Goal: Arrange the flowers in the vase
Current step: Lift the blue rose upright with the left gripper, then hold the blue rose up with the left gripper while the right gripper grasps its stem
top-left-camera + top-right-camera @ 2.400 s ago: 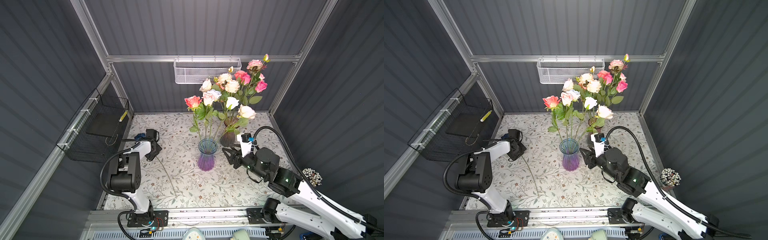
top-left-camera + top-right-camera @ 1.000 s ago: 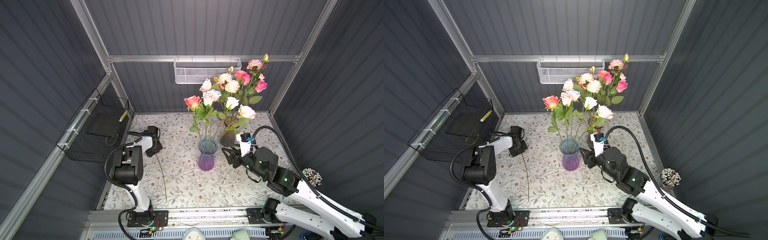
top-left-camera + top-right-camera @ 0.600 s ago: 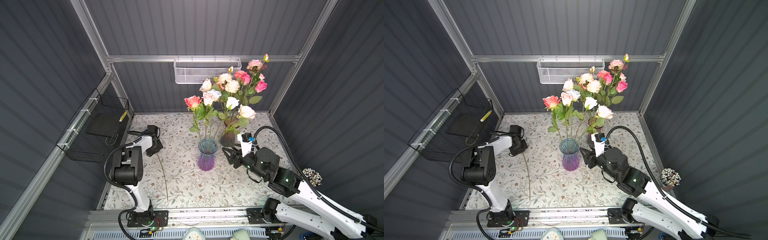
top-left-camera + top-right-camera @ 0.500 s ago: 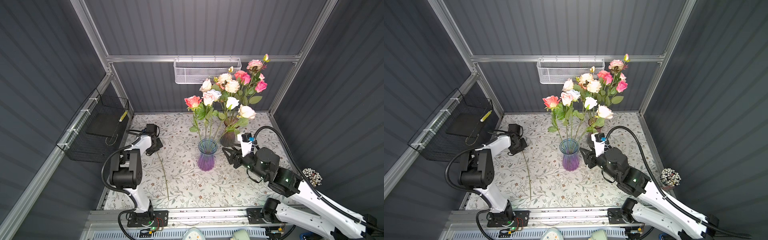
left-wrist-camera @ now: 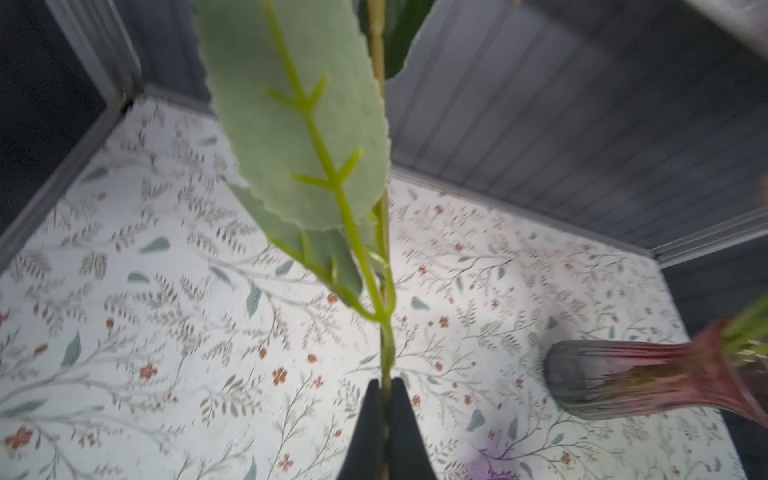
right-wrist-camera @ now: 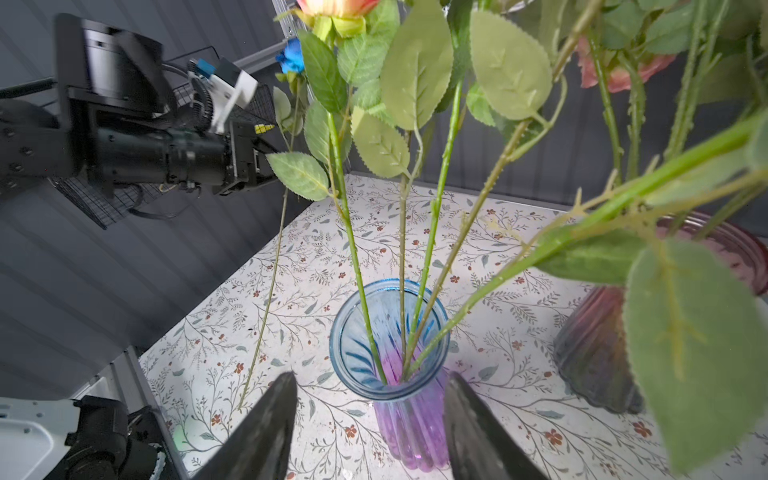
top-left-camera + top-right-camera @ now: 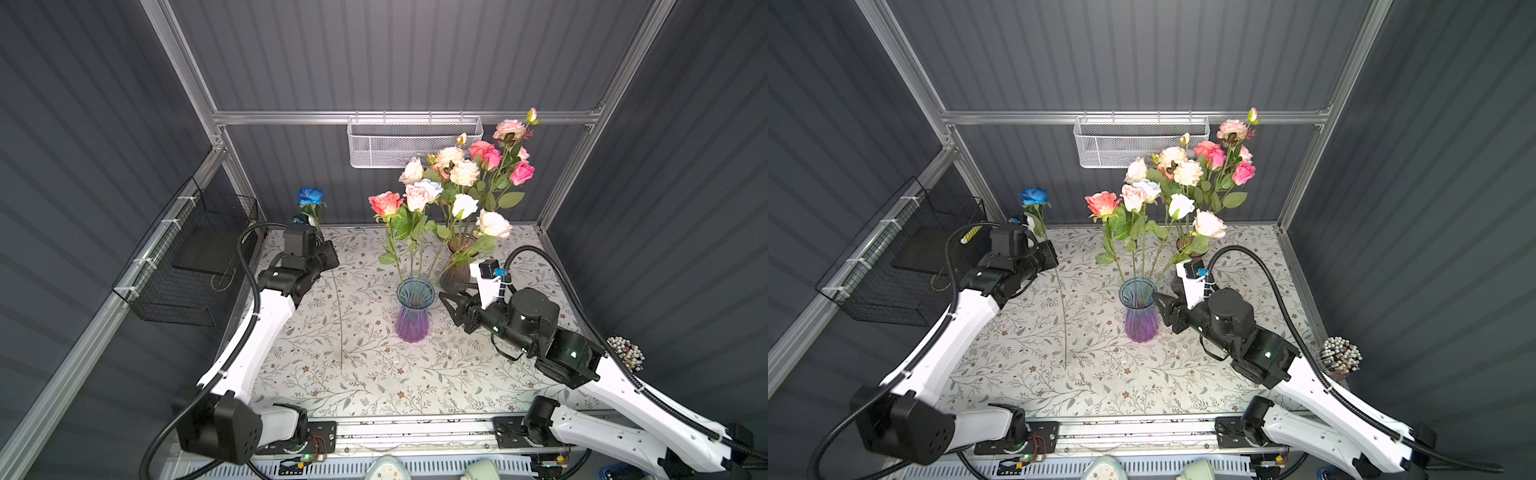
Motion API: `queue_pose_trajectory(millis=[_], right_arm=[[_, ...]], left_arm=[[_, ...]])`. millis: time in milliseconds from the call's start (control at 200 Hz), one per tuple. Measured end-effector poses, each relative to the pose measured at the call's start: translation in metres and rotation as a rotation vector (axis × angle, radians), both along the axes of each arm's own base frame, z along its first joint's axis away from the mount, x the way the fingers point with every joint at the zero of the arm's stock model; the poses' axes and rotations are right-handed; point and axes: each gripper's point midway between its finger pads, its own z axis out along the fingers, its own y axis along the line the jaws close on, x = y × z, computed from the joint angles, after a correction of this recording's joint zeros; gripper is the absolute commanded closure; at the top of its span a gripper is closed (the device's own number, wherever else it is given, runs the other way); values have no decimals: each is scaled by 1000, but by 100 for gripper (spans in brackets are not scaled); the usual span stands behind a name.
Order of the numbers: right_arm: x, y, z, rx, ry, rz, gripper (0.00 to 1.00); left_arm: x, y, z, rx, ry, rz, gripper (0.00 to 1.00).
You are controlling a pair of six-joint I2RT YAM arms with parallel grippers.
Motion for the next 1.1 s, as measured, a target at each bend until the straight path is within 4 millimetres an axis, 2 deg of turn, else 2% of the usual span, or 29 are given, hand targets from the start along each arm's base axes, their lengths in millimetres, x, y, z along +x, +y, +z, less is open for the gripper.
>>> queue_pose_trajectory(millis=[100,175,285,385,550,725,915,1100], right_arm=[[-2,5,6,9,-4,22,41],[-3,12,11,9,-5,46,41],[-6,30,24,-5,-30,96,40],[-17,52,36,-29,-69,159,38],[-31,93,56,-69,-119,256,33],[-20,134,73,-89,-132,293,31],[-7,176,70,-106,-98,342,35],[-2,202,60,-122,-64,382,48]], left_arm=[[-25,2,52,-10,-176,-42,100],[-44,0,81,-24,-290,-83,100],[-65,-7,113,-64,-415,-152,100],[-73,-18,132,-99,-487,-224,100],[-80,-36,145,-156,-528,-331,100],[-90,-50,156,-215,-555,-420,100],[-99,-58,158,-265,-552,-478,100],[-109,-61,158,-293,-547,-506,100]])
